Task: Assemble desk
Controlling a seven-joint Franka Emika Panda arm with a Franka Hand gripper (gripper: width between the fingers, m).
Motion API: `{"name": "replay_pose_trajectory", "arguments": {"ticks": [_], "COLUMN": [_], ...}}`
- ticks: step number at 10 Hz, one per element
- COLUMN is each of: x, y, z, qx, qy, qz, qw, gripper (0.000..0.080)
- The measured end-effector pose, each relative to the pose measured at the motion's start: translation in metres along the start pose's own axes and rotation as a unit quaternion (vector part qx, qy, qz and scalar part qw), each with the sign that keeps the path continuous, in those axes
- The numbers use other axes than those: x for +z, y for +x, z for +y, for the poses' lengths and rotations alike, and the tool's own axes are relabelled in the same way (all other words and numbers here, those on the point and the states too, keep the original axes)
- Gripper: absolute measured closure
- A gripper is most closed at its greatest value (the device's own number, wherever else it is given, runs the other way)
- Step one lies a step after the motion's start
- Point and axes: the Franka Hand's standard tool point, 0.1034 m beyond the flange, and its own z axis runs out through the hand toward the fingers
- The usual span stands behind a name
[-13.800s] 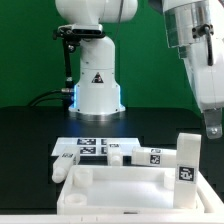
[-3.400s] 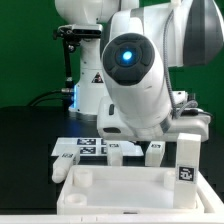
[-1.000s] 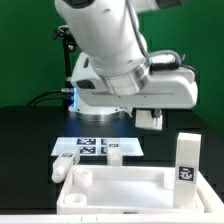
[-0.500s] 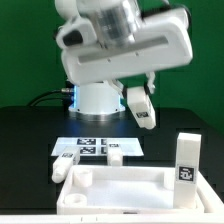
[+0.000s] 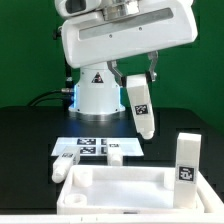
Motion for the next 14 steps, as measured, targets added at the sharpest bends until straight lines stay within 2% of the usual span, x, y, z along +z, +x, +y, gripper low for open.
{"name": "replay_pose_trajectory", "arguments": {"ticks": [1,2,3,4,6,7,8,9,10,12,13,14], "x": [-0.001,-0.012,-0.024,-0.032,-0.026,-0.026,-0.023,-0.013,-0.004,0.003,0.002,0.003], "y": [0.004,0.023,0.045,0.056,0.053,0.053,0.052,0.057,0.060,0.064,0.065,0.065], "z": [0.003,0.009,0.010,0.004,0.012,0.013,0.016,0.032,0.038,0.040,0.048,0.046], "qx": [-0.010,-0.023,-0.036,-0.052,-0.047,-0.049,-0.052,-0.064,-0.064,-0.082,-0.087,-0.087], "qy": [-0.004,-0.004,-0.016,-0.023,-0.034,-0.038,-0.040,-0.052,-0.055,-0.071,-0.076,-0.075], "qz": [0.030,0.044,0.090,0.127,0.204,0.219,0.214,0.206,0.186,0.187,0.189,0.189], "qw": [0.999,0.999,0.995,0.990,0.977,0.974,0.975,0.975,0.979,0.976,0.975,0.975], "gripper": [0.0512,0.0512,0.0512,0.0512,0.0512,0.0512,0.0512,0.0512,0.0512,0.0512,0.0512,0.0512]}}
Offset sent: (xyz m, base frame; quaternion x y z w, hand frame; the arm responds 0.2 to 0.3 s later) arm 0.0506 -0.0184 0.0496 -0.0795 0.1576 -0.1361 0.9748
